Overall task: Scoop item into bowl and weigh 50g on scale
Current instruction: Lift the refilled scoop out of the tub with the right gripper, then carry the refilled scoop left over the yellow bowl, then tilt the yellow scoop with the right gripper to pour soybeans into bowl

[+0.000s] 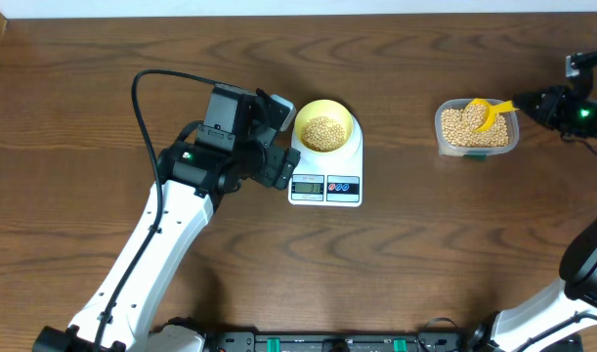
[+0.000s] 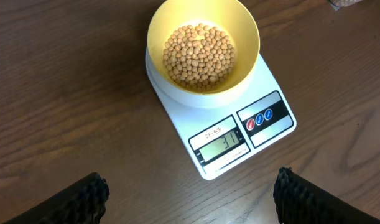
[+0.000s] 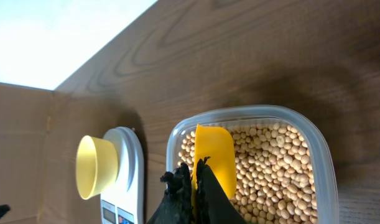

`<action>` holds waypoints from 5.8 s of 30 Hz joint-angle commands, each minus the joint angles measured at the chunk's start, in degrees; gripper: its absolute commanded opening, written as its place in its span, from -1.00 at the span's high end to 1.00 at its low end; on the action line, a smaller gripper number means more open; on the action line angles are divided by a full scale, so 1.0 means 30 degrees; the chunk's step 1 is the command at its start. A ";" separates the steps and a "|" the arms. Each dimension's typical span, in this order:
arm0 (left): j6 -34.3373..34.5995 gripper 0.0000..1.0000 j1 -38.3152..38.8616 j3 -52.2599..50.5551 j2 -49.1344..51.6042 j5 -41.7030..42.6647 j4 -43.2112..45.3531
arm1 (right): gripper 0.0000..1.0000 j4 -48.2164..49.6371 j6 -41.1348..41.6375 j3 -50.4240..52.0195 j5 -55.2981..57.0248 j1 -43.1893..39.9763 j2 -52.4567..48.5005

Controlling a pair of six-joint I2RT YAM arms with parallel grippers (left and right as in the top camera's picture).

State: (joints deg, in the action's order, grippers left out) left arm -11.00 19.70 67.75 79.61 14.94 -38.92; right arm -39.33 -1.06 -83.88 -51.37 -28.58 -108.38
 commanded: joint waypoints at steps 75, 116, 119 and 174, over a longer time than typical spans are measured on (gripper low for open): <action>-0.0328 -0.74 -0.0066 -0.0051 -0.0036 0.0160 0.0007 | 0.98 0.7446 0.9785 0.0087 -0.2834 1.0098 -0.0168; -0.0328 -0.74 -0.0066 -0.0051 -0.0036 0.0160 0.0007 | 0.98 0.7825 0.0670 0.0087 0.0350 1.3100 -0.0168; -0.0321 -0.74 -0.0066 -0.0051 -0.0036 0.0160 0.0007 | 0.98 0.7825 0.0474 0.0087 0.0656 1.3202 -0.0168; -0.0328 -0.74 -0.0066 -0.0051 -0.0036 0.0160 0.0007 | 0.98 0.7679 -0.4269 0.0095 0.0641 1.3296 -0.0168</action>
State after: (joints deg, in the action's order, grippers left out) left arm -11.00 19.70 67.75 79.61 14.94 -38.92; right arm -16.23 -13.06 -83.81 -49.04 10.83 -108.38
